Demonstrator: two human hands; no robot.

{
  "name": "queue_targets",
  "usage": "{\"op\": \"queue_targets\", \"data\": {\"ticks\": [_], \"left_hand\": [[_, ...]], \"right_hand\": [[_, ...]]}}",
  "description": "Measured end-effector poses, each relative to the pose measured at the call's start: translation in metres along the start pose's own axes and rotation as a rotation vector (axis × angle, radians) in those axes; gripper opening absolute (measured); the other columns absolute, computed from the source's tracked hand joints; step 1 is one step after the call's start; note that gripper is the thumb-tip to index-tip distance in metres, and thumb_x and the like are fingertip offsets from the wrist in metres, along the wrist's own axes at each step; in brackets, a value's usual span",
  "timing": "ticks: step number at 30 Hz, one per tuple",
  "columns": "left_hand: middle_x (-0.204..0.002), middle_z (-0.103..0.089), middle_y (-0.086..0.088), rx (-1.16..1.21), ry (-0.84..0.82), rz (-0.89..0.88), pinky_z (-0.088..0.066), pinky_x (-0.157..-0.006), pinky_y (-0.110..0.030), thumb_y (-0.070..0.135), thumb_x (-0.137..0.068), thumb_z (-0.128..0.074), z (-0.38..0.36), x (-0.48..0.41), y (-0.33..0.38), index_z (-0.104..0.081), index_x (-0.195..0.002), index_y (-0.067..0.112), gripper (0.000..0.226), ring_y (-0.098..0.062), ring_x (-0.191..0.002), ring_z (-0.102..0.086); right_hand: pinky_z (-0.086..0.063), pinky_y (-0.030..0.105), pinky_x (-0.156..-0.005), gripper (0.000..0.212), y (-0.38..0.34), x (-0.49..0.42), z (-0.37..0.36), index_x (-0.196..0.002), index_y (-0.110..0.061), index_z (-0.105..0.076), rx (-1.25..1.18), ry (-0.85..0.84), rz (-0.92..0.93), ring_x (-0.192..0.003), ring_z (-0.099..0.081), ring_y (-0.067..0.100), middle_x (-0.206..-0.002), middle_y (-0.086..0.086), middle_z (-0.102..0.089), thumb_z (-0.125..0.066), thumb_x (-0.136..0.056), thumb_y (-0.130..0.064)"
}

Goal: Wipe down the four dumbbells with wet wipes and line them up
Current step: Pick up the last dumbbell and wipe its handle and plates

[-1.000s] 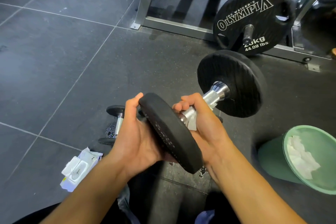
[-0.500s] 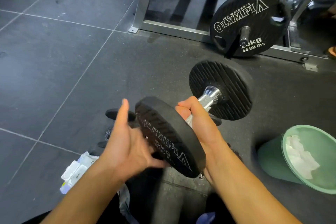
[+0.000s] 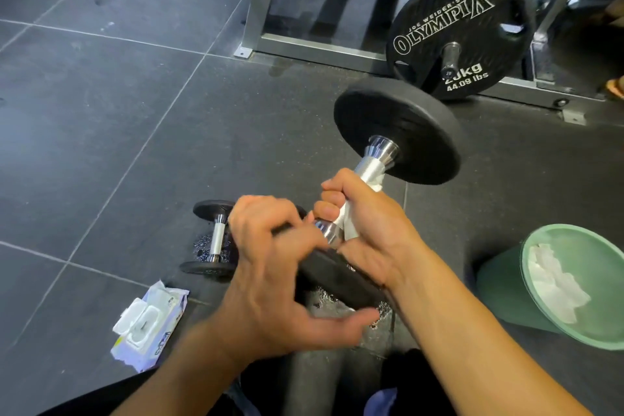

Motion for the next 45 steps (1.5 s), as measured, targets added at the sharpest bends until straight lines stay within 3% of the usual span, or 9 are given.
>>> {"op": "queue_targets", "data": {"ticks": [3, 7, 11, 20, 24, 31, 39, 42, 45], "left_hand": [[-0.112, -0.045, -0.002, 0.065, 0.097, -0.019, -0.043, -0.098, -0.044, 0.04, -0.088, -0.063, 0.012, 0.006, 0.006, -0.051, -0.112, 0.026, 0.031, -0.018, -0.112, -0.05], [-0.091, -0.062, 0.009, 0.669, 0.485, 1.216, -0.05, -0.081, -0.035, 0.034, -0.096, -0.053, 0.011, 0.058, -0.098, -0.061, -0.094, 0.024, 0.013, -0.008, -0.081, -0.063], [-0.113, -0.078, -0.02, 1.397, -0.054, 1.874, -0.051, -0.084, -0.078, 0.075, -0.089, -0.046, -0.073, 0.098, -0.056, -0.084, -0.096, 0.014, 0.072, -0.043, -0.1, -0.075], [-0.116, -0.065, -0.019, 1.39, -0.091, 1.747, -0.06, -0.079, -0.054, 0.031, -0.07, -0.063, -0.065, 0.083, -0.068, -0.063, -0.14, 0.001, 0.076, -0.034, -0.088, -0.069], [-0.125, -0.069, -0.029, 1.243, 0.13, 1.688, -0.044, -0.114, -0.059, 0.005, -0.061, -0.063, -0.059, 0.093, -0.073, -0.066, -0.135, 0.009, 0.075, -0.048, -0.115, -0.065], [-0.083, -0.067, -0.015, 1.042, 0.18, 1.451, -0.047, -0.067, -0.033, -0.03, -0.083, -0.041, -0.049, 0.084, -0.066, -0.073, -0.122, 0.02, 0.071, -0.02, -0.07, -0.057], [-0.124, -0.073, 0.007, 0.764, 0.153, 1.323, -0.053, -0.097, -0.041, 0.013, -0.064, -0.074, -0.036, 0.082, -0.071, -0.069, -0.123, 0.037, 0.064, -0.011, -0.112, -0.069], [-0.095, -0.078, -0.008, 0.964, 0.415, 1.694, -0.059, -0.075, -0.042, 0.021, -0.089, -0.065, -0.042, 0.112, -0.092, -0.069, -0.095, 0.012, 0.012, -0.022, -0.079, -0.072], [-0.08, -0.07, -0.011, 1.013, 0.159, 1.785, -0.052, -0.066, -0.034, 0.027, -0.092, -0.061, -0.057, 0.111, -0.103, -0.069, -0.086, 0.012, 0.018, -0.024, -0.068, -0.064]], "right_hand": [[-0.042, 0.031, -0.061, 0.032, -0.001, 0.003, 0.004, -0.079, -0.021, -0.037, 0.05, 0.014, 0.004, -0.047, -0.032, 0.012, -0.06, -0.002, -0.033, -0.058, -0.088, 0.0], [-0.045, 0.032, -0.063, 0.033, 0.0, 0.01, 0.005, -0.074, -0.021, -0.036, 0.031, -0.016, -0.004, -0.046, -0.029, 0.011, -0.061, -0.003, -0.03, -0.058, -0.087, 0.0], [-0.048, 0.031, -0.06, 0.033, 0.006, 0.01, 0.001, -0.073, -0.021, -0.034, 0.015, -0.03, -0.023, -0.044, -0.033, 0.01, -0.059, -0.002, -0.032, -0.056, -0.088, 0.0], [-0.053, 0.035, -0.066, 0.034, -0.001, 0.011, 0.004, -0.068, -0.02, -0.038, 0.105, -0.053, -0.049, -0.055, -0.029, 0.014, -0.059, 0.0, -0.03, -0.057, -0.089, 0.0], [-0.039, 0.038, -0.068, 0.036, -0.013, 0.009, 0.004, -0.066, -0.019, -0.046, 0.354, -0.054, 0.065, -0.047, -0.038, 0.015, -0.056, 0.003, -0.039, -0.056, -0.088, 0.006], [-0.039, 0.042, -0.079, 0.036, -0.019, 0.0, 0.027, -0.06, -0.017, -0.047, 0.318, 0.143, 0.123, -0.05, -0.037, 0.014, -0.058, 0.003, -0.037, -0.059, -0.087, 0.004], [-0.038, 0.036, -0.071, 0.035, -0.026, -0.001, 0.043, -0.065, -0.023, -0.04, 0.147, 0.213, 0.118, -0.053, -0.026, 0.014, -0.064, 0.0, -0.025, -0.061, -0.083, 0.0], [-0.035, 0.033, -0.067, 0.035, -0.031, 0.004, 0.042, -0.064, -0.023, -0.036, 0.123, 0.208, 0.135, -0.05, -0.023, 0.014, -0.058, -0.002, -0.024, -0.057, -0.081, 0.0], [-0.038, 0.032, -0.067, 0.034, -0.032, 0.01, 0.032, -0.059, -0.022, -0.034, 0.109, 0.153, 0.114, -0.044, -0.024, 0.011, -0.053, -0.004, -0.026, -0.05, -0.08, -0.002]]}}
Point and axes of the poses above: each hand's wrist, its own x-axis away from the middle knuckle, its own z-axis out of the back of the hand, y = z × x, the point moved 10 cm from there along -x, towards the middle knuckle
